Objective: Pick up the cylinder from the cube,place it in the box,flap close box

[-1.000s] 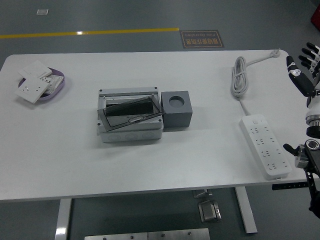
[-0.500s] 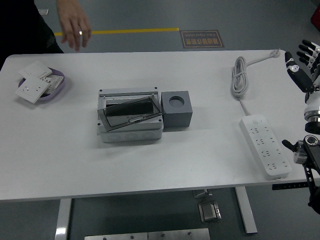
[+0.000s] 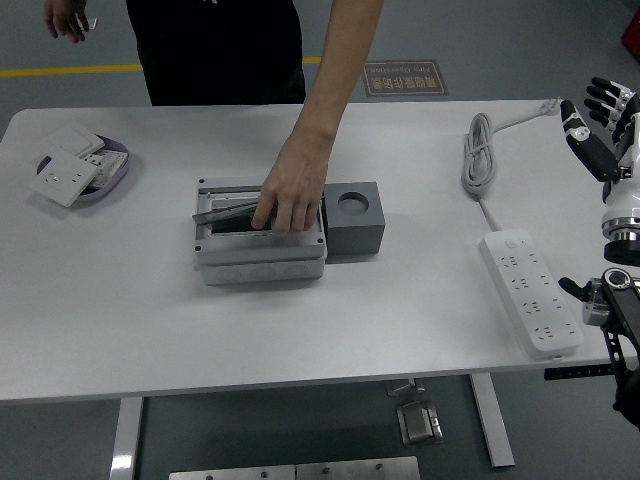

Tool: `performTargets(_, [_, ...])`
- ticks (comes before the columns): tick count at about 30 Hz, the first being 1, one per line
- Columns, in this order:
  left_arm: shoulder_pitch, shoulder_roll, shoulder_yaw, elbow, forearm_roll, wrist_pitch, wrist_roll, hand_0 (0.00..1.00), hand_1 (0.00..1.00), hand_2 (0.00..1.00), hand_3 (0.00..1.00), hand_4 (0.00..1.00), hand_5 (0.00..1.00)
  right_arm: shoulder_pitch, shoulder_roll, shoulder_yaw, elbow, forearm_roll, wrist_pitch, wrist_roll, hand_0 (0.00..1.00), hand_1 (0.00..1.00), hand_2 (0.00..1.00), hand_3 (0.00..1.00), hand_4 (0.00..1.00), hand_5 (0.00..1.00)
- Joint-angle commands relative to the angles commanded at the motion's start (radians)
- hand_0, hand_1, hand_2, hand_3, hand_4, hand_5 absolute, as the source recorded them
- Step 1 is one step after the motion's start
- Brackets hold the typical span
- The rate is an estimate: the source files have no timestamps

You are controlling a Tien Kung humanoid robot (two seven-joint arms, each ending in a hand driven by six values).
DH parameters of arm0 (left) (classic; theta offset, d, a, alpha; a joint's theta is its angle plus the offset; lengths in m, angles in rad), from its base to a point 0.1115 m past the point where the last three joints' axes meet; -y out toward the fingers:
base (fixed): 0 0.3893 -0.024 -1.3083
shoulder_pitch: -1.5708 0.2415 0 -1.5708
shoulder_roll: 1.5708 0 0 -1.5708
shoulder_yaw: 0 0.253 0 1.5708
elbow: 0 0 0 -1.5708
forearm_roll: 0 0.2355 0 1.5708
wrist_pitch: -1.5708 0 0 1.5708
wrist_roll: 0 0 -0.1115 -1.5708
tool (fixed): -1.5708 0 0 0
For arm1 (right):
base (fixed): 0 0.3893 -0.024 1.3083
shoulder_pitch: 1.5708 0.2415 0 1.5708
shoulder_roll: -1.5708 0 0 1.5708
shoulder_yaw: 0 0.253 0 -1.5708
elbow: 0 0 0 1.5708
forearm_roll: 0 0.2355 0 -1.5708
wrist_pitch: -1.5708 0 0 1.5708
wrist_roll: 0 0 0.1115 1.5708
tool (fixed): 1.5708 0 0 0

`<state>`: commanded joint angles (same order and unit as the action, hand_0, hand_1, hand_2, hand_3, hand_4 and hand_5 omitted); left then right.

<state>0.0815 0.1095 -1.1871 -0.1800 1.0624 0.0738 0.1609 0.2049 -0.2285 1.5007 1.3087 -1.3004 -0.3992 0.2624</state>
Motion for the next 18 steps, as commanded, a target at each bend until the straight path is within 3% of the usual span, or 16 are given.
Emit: performTargets(18, [0.014,0.015,-0.002,0.0,0.006,-0.003,0.001,0.576,0.592,0.551,0.577,0.6,0.237,-0.021,0.002,-0.006,0.006,-0.003,0.001,-0.003,0.782,0.711,0.723,0.692,0.775,0.294])
